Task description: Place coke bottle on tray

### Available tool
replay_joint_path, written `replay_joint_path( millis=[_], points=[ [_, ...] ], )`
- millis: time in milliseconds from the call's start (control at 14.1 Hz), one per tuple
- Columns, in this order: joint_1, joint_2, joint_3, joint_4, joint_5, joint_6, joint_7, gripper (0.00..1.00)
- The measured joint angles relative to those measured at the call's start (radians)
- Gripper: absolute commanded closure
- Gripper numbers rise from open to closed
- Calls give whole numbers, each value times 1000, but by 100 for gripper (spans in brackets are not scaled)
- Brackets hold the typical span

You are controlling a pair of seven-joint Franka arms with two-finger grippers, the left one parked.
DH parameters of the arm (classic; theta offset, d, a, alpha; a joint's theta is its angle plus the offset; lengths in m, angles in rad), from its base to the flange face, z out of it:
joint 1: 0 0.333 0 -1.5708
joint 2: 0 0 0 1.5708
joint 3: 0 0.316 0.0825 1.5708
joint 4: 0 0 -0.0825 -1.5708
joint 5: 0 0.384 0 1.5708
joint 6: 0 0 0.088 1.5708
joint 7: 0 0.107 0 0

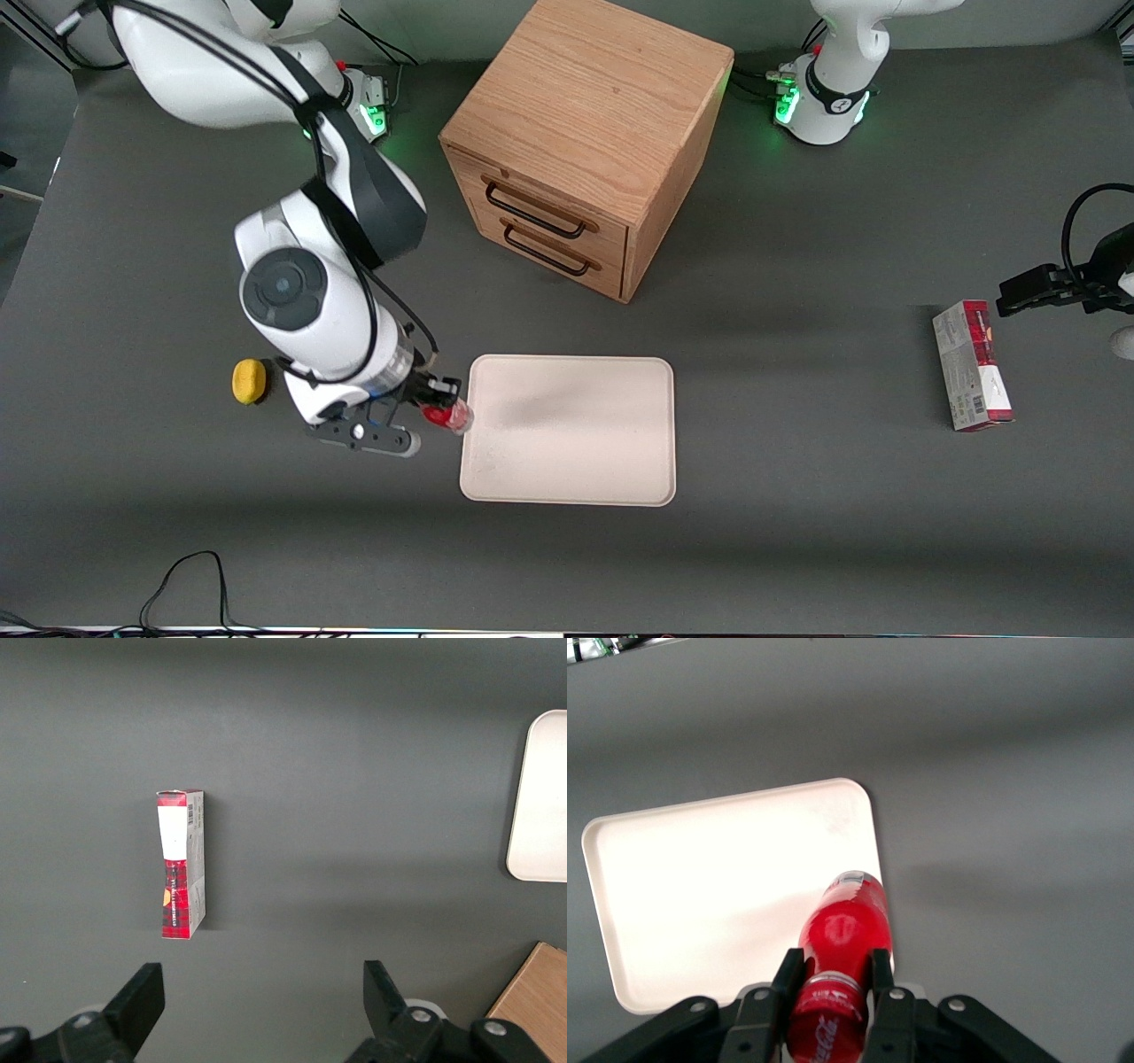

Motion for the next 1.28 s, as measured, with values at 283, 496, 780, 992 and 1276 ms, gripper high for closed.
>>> replay_joint_path(
  millis=[283, 496, 780, 992, 1276],
  points=[
    [14, 118, -5, 7, -43, 113, 0, 100],
    [31, 172, -23, 8, -56, 172, 0, 100],
    [31, 184, -31, 17, -57, 197, 0, 7],
    [32, 186, -31, 16, -114, 201, -1, 0],
    [34, 193, -31, 16, -132, 222, -1, 0]
  ],
)
